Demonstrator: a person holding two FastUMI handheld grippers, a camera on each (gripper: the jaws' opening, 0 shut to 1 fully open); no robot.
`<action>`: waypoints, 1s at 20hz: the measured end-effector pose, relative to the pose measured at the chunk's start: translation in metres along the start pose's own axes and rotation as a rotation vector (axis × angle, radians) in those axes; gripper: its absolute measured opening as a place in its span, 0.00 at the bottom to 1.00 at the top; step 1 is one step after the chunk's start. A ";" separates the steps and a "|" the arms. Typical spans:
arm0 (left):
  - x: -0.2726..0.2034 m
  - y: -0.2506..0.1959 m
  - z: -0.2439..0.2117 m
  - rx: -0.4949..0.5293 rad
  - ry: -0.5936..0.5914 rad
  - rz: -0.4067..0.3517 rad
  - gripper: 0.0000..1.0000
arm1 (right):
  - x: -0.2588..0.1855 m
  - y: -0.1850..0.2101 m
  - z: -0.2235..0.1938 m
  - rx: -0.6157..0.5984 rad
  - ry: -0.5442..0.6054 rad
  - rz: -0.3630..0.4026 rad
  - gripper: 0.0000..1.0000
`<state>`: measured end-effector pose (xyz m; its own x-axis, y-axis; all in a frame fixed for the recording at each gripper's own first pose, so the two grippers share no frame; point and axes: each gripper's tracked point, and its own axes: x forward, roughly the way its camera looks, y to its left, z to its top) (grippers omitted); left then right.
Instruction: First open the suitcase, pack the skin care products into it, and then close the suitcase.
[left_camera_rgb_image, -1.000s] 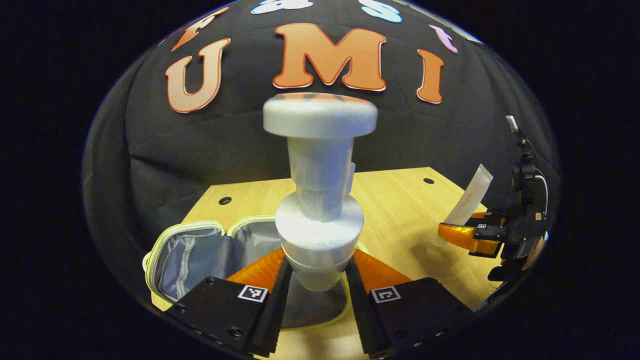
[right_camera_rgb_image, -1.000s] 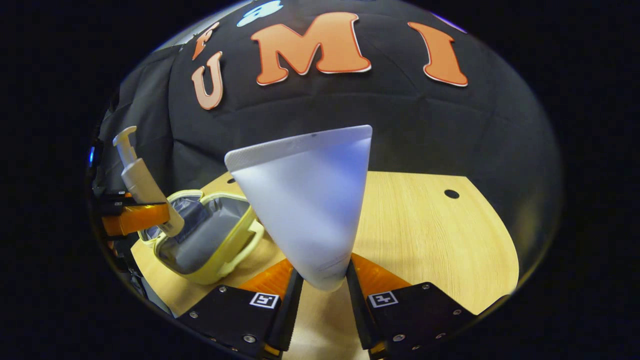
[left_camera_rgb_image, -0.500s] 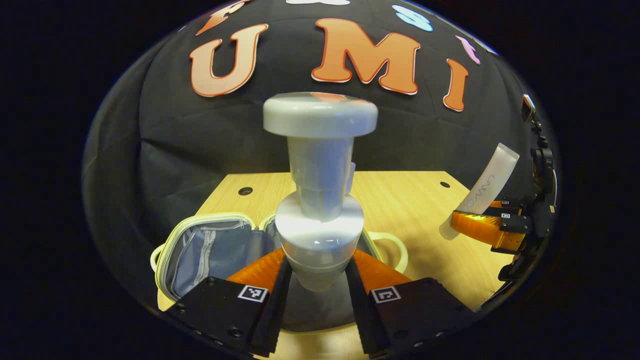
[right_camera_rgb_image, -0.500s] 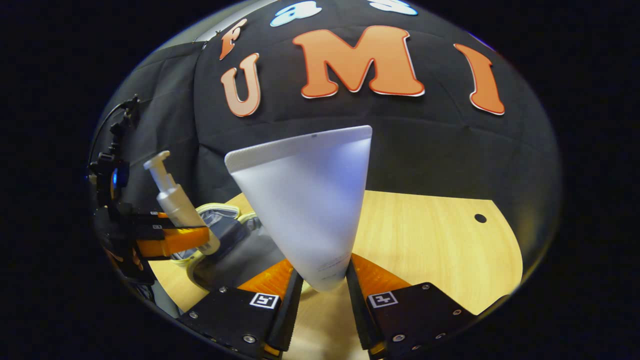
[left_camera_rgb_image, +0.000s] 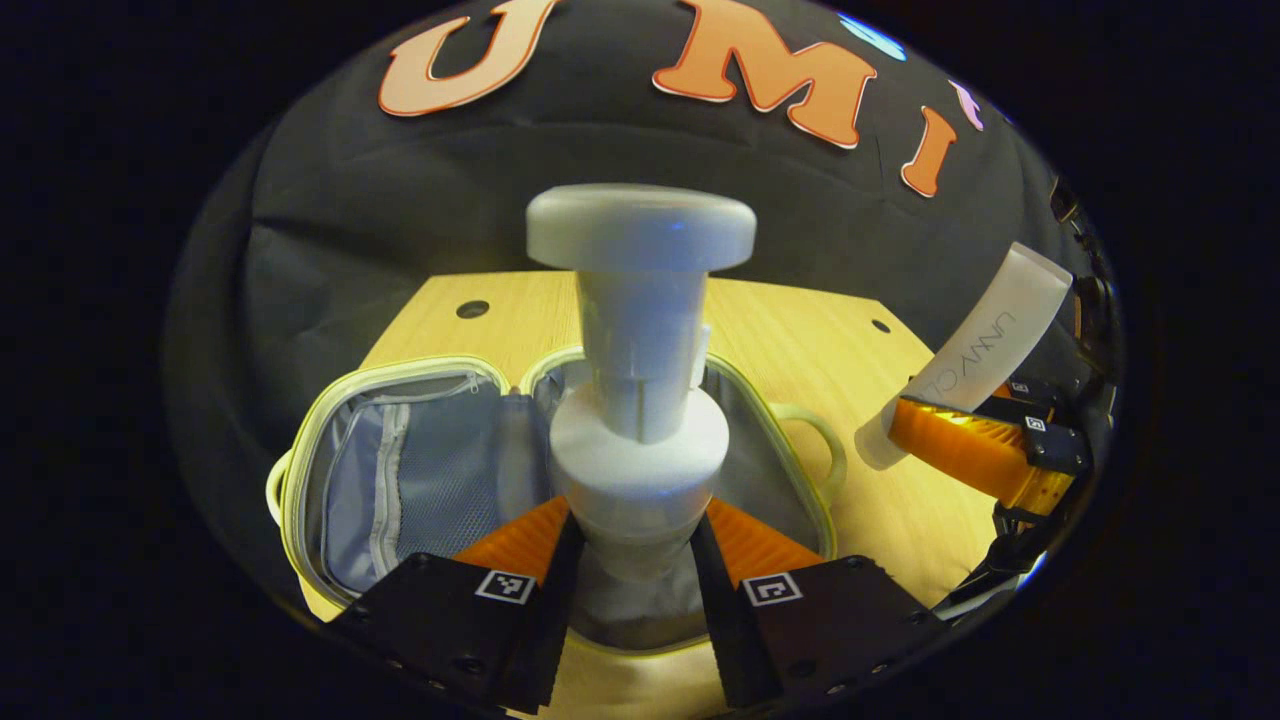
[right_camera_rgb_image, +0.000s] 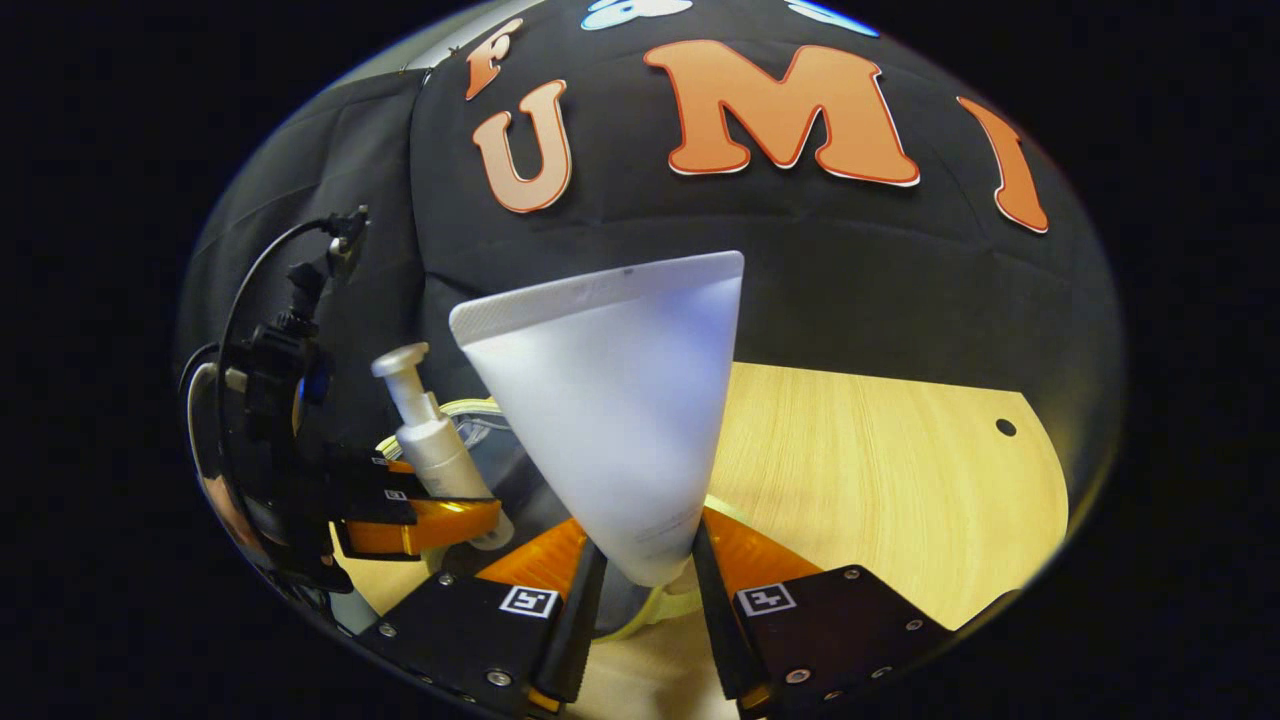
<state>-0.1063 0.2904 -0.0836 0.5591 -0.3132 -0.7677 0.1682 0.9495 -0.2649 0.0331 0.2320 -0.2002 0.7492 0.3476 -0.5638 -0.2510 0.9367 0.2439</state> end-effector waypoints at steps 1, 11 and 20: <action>0.002 0.000 -0.004 0.018 0.027 -0.017 0.60 | 0.003 0.007 -0.003 0.017 0.009 -0.007 0.51; 0.020 -0.004 -0.046 -0.028 0.310 -0.102 0.61 | 0.015 0.038 -0.041 0.064 0.140 0.024 0.51; 0.017 -0.018 -0.038 -0.117 0.381 0.044 0.61 | 0.048 0.036 -0.073 0.116 0.305 0.102 0.51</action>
<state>-0.1309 0.2678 -0.1140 0.2193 -0.2774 -0.9354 0.0443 0.9606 -0.2745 0.0154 0.2851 -0.2757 0.5016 0.4516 -0.7378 -0.2301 0.8918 0.3895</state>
